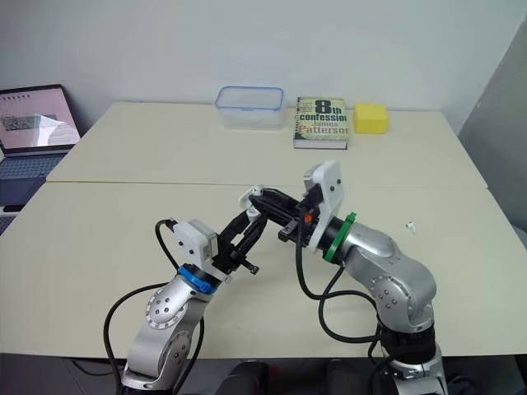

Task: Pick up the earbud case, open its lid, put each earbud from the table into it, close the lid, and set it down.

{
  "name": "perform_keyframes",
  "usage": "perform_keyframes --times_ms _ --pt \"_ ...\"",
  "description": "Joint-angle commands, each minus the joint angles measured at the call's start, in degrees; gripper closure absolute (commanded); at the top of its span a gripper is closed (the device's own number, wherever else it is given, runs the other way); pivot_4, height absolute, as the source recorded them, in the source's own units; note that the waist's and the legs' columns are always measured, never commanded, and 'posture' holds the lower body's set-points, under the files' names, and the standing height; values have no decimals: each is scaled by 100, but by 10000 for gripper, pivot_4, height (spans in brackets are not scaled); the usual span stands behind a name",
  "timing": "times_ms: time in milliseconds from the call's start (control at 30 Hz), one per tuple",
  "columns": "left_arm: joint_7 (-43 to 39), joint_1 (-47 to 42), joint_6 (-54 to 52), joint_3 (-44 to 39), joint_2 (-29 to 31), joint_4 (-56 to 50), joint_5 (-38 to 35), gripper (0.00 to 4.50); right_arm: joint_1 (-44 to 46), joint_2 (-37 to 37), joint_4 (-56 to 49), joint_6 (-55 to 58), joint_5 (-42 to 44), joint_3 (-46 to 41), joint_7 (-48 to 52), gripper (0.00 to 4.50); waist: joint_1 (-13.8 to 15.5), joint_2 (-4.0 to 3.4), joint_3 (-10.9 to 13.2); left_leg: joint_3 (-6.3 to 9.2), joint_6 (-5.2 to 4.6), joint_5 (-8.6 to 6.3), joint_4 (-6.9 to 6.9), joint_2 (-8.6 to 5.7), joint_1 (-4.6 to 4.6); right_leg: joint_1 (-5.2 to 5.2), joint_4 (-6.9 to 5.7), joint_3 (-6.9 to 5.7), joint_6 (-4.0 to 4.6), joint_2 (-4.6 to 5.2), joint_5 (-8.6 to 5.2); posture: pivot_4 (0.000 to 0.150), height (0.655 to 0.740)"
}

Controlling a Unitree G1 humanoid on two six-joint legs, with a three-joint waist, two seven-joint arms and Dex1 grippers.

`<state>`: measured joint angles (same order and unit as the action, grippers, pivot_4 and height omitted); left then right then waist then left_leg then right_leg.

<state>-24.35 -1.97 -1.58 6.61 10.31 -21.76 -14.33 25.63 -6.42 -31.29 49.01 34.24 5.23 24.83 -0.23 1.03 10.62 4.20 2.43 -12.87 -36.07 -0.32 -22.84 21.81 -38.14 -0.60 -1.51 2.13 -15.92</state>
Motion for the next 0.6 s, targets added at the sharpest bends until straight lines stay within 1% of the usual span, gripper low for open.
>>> perform_keyframes --times_ms 33,267,600 --pt "2 -52 188 45 -41 -77 52 37485 -13 48 -16 -283 -77 164 -56 41110 1 0 0 0 0 0 0 0 0 0 0 -1 0 0 0 1500 7391" --pt "12 -35 248 67 -74 -58 87 37484 -76 49 154 -536 -272 402 -153 41110 1 0 0 2 0 0 0 0 -1 0 2 0 0 0 0 1500 7391" --pt "30 -6 258 48 -91 -87 118 37485 -231 -26 178 -729 -414 485 -208 41110 0 0 0 4 0 0 1 1 -1 0 2 -1 -1 0 -1 1500 7391"
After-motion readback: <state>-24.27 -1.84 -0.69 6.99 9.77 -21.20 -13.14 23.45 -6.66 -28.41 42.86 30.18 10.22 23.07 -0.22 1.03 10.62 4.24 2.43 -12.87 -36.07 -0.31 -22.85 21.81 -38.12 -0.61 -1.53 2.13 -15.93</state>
